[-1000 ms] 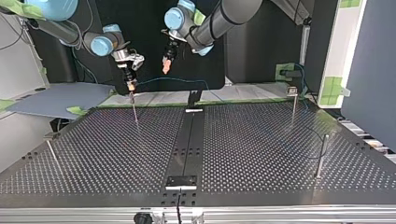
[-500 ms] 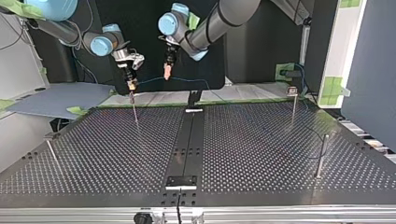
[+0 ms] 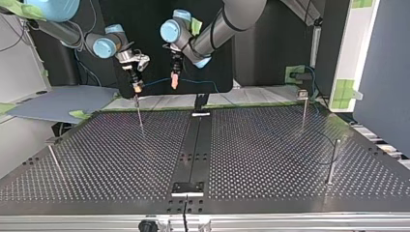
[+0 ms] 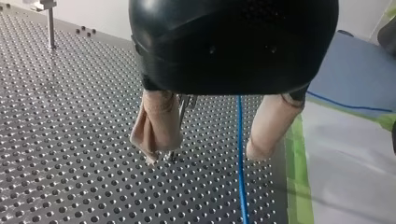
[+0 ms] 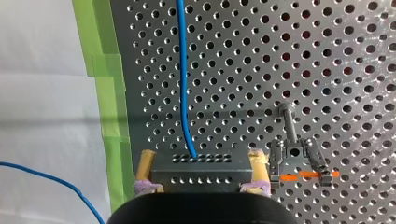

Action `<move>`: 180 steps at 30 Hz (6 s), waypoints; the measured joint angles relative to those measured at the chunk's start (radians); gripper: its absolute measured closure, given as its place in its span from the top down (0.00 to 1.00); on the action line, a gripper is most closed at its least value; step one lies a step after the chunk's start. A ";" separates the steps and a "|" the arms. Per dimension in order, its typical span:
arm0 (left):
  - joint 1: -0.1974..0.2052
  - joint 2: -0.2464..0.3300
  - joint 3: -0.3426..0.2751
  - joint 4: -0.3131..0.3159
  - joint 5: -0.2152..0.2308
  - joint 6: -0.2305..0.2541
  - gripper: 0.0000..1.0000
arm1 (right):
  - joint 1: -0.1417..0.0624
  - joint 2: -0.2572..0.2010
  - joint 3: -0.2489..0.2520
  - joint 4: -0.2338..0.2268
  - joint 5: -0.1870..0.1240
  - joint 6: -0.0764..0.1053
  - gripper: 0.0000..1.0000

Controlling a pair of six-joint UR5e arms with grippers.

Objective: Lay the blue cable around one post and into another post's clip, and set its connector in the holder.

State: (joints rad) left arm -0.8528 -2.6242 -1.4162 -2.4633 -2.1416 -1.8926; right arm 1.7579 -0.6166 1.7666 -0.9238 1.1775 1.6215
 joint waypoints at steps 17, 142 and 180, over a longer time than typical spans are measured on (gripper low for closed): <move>-0.003 -0.001 0.010 0.052 0.004 0.004 0.53 | -0.022 -0.001 -0.001 -0.004 0.012 0.012 0.00; -0.049 -0.099 0.285 0.009 -0.175 0.462 0.00 | -0.124 0.000 -0.135 0.226 0.045 -0.094 0.00; -0.057 -0.146 0.343 0.057 -0.106 0.387 0.00 | -0.180 0.002 -0.147 0.136 0.126 0.019 0.00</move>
State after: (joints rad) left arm -0.9100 -2.7706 -1.0733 -2.4066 -2.2479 -1.5060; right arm 1.5780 -0.6147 1.6197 -0.7882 1.3034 1.6405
